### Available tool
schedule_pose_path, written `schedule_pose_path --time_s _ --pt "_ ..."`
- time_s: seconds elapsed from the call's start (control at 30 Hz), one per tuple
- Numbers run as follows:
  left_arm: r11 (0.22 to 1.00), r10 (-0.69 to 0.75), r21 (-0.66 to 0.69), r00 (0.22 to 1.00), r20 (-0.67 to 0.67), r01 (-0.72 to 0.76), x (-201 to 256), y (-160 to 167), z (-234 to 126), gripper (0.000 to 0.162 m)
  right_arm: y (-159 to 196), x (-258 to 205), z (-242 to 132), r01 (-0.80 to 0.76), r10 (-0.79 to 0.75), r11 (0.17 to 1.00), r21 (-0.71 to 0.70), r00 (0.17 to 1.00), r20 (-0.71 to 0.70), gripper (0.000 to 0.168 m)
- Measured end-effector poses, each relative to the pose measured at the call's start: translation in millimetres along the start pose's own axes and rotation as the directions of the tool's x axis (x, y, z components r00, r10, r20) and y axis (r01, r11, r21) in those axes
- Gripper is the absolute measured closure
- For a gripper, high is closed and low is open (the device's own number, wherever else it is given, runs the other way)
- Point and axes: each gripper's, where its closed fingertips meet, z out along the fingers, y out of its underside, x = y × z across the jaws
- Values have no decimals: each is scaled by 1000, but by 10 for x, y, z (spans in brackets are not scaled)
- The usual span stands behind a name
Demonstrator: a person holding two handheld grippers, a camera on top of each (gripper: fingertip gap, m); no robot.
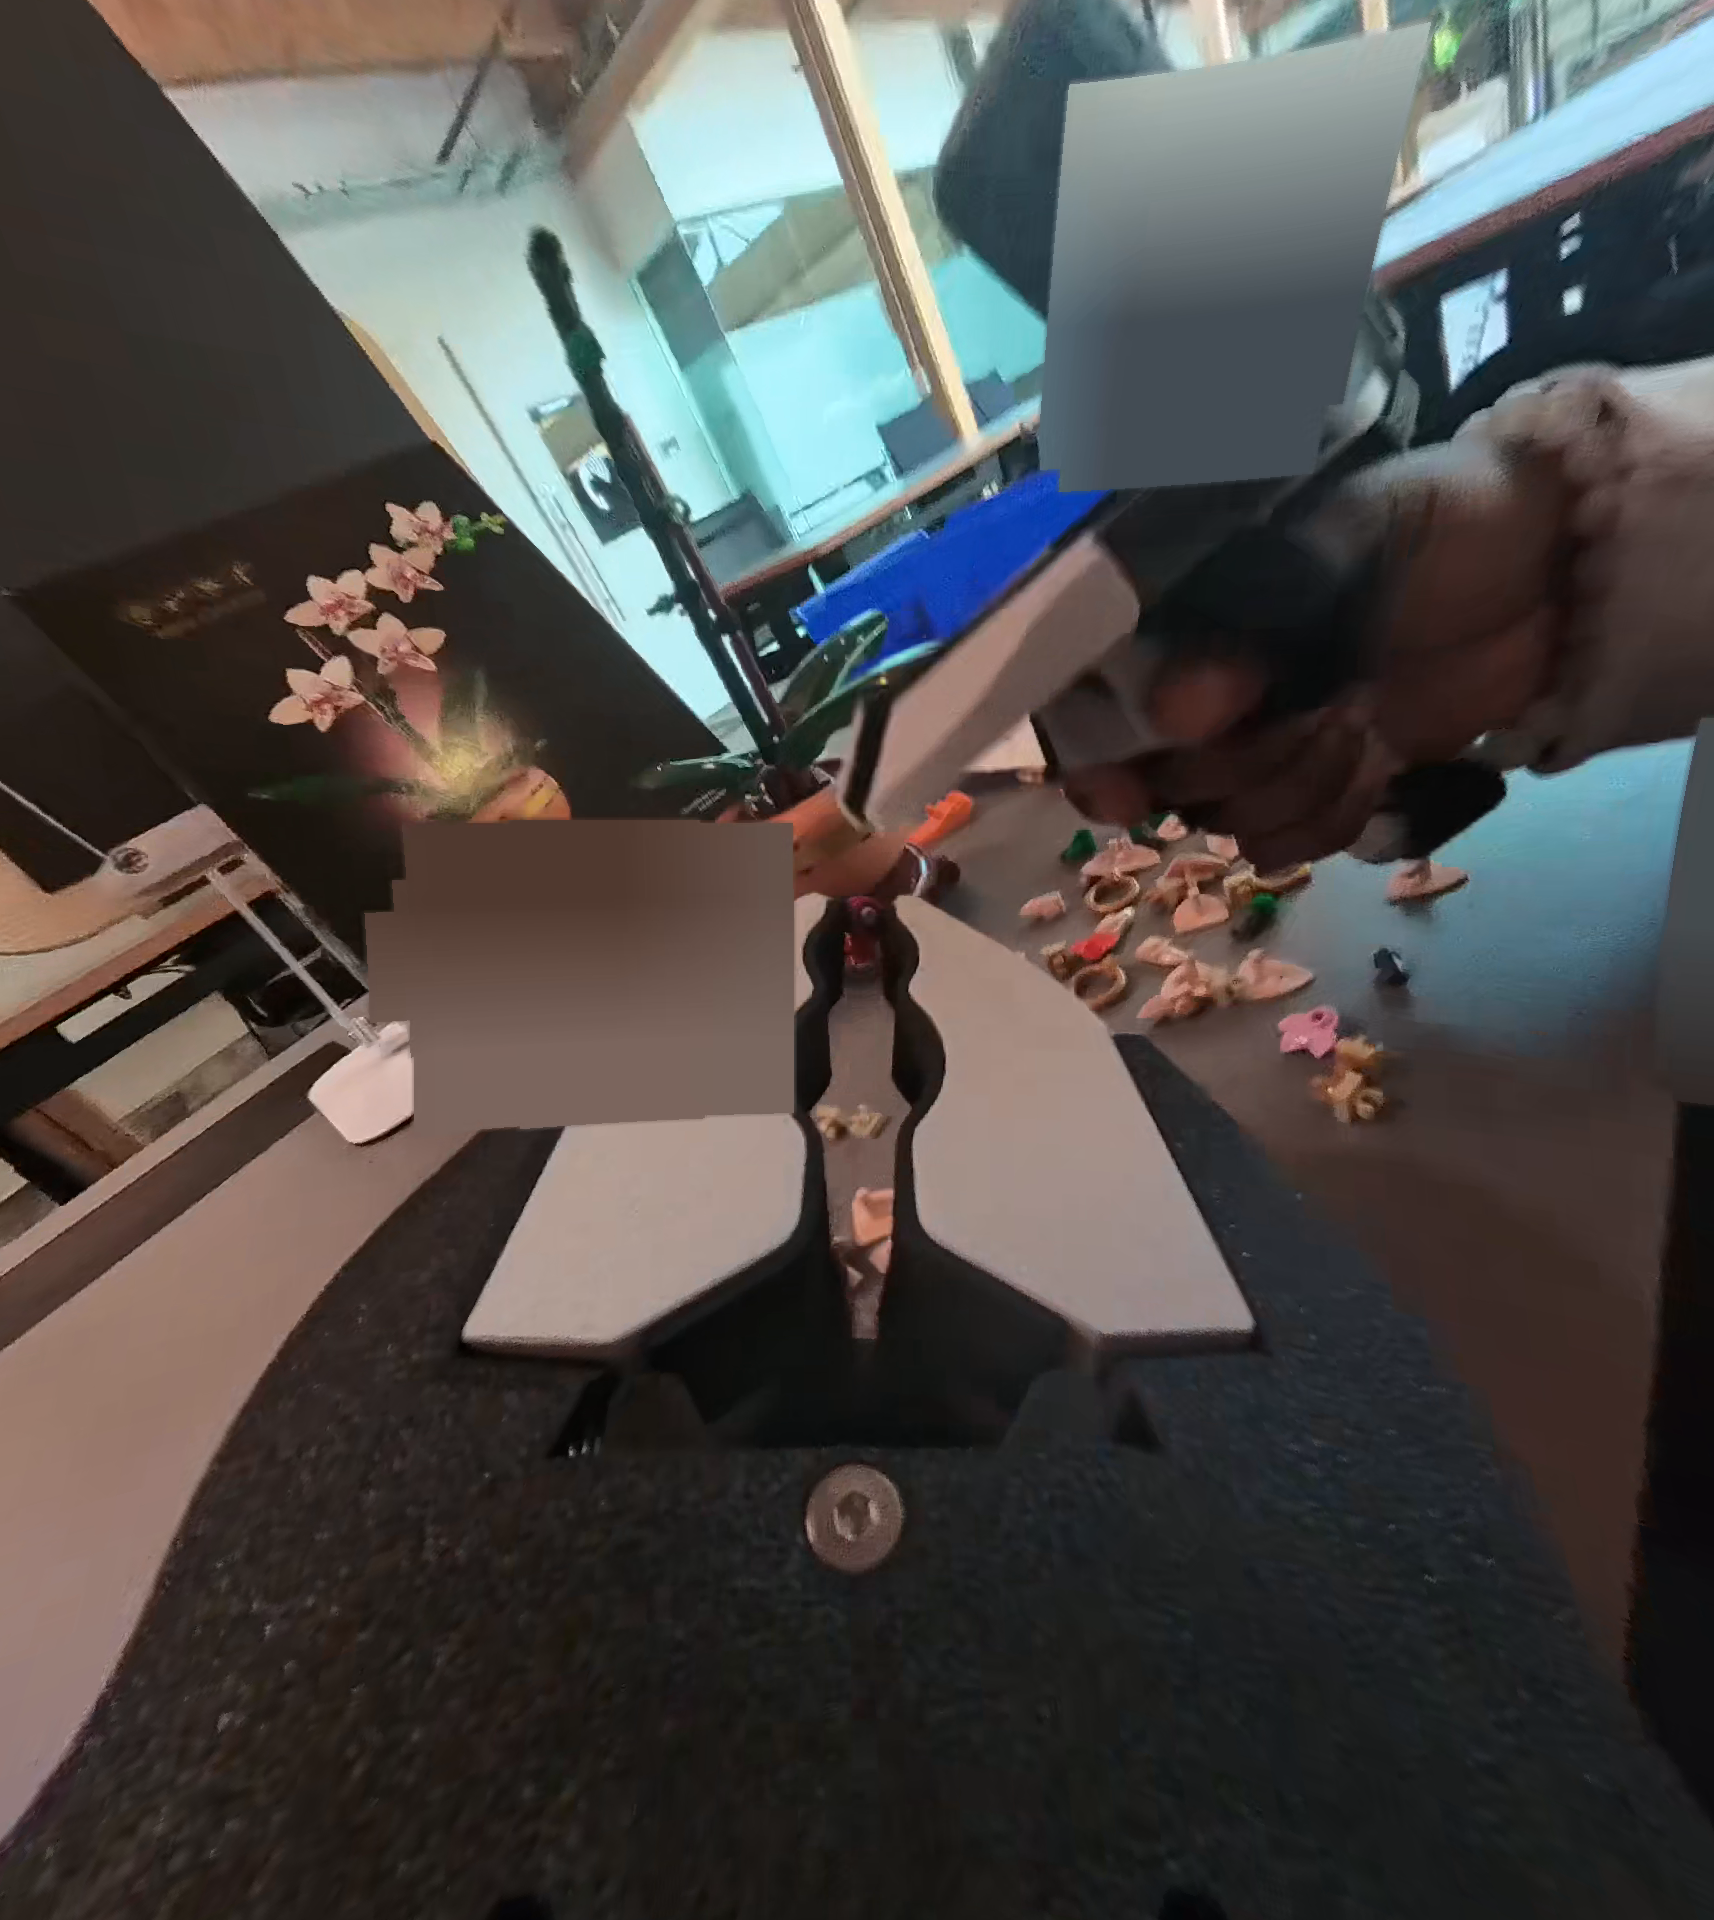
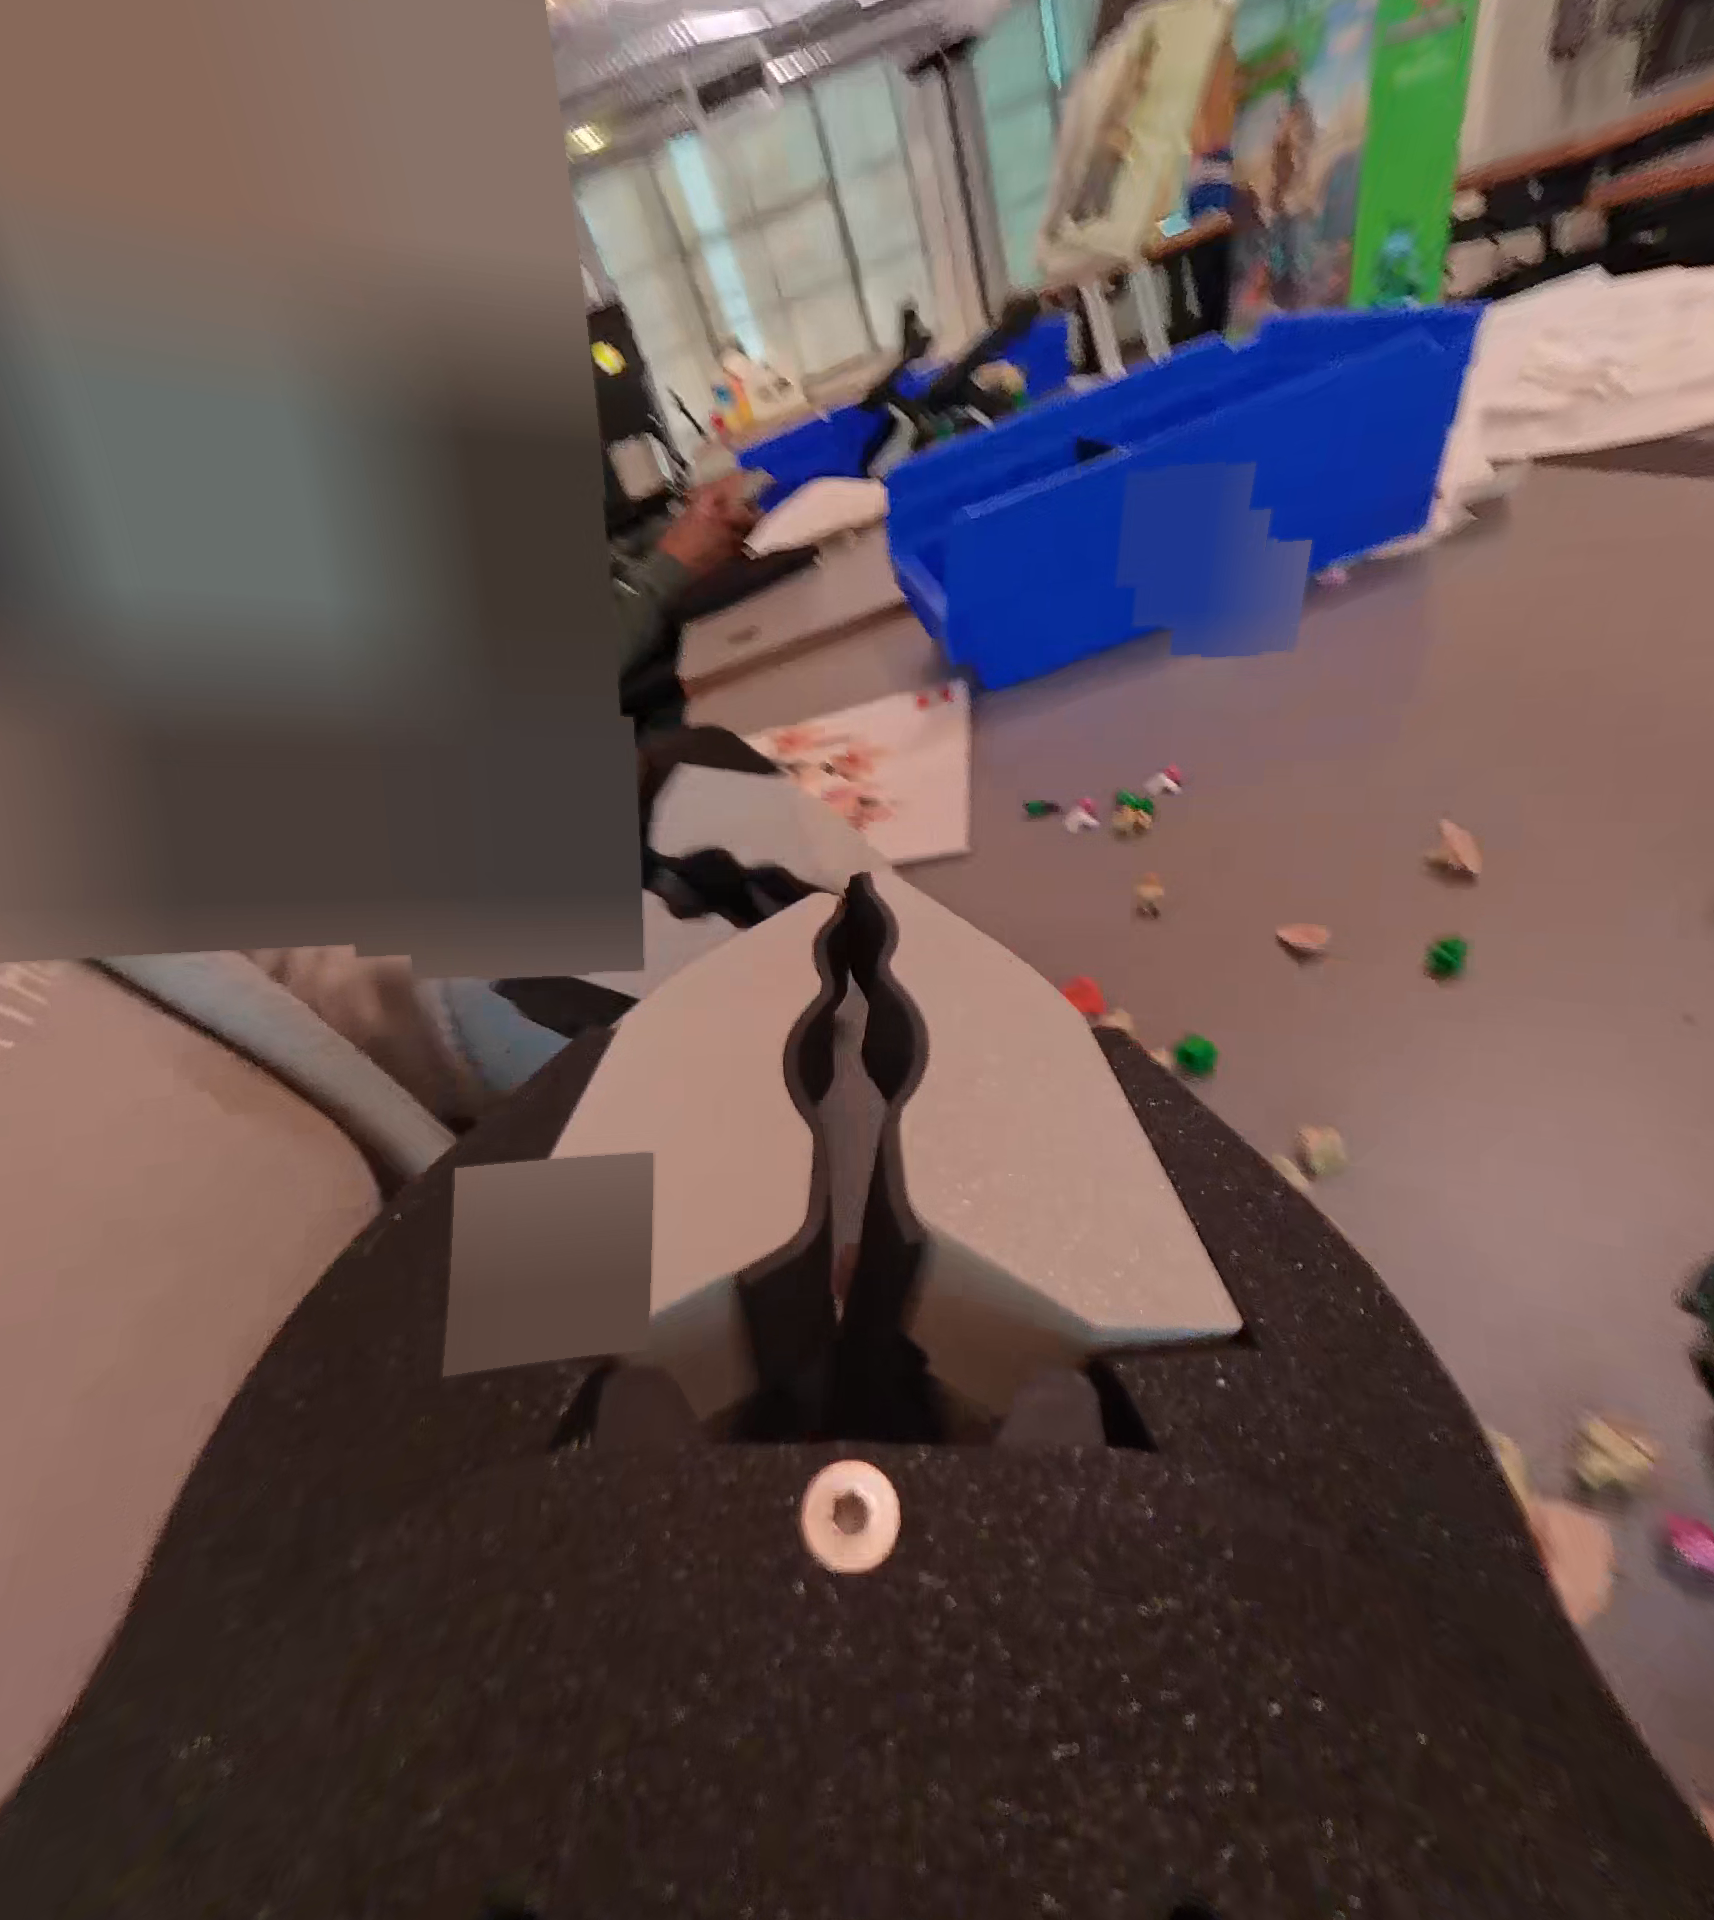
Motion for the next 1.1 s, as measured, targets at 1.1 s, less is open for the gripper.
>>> schedule_pose_path --time_s 1.1 --pt "897 426 -116 904 -21 -426 143 94 32 147 312 -6 6 -156 158 983 -95 987 19 155"
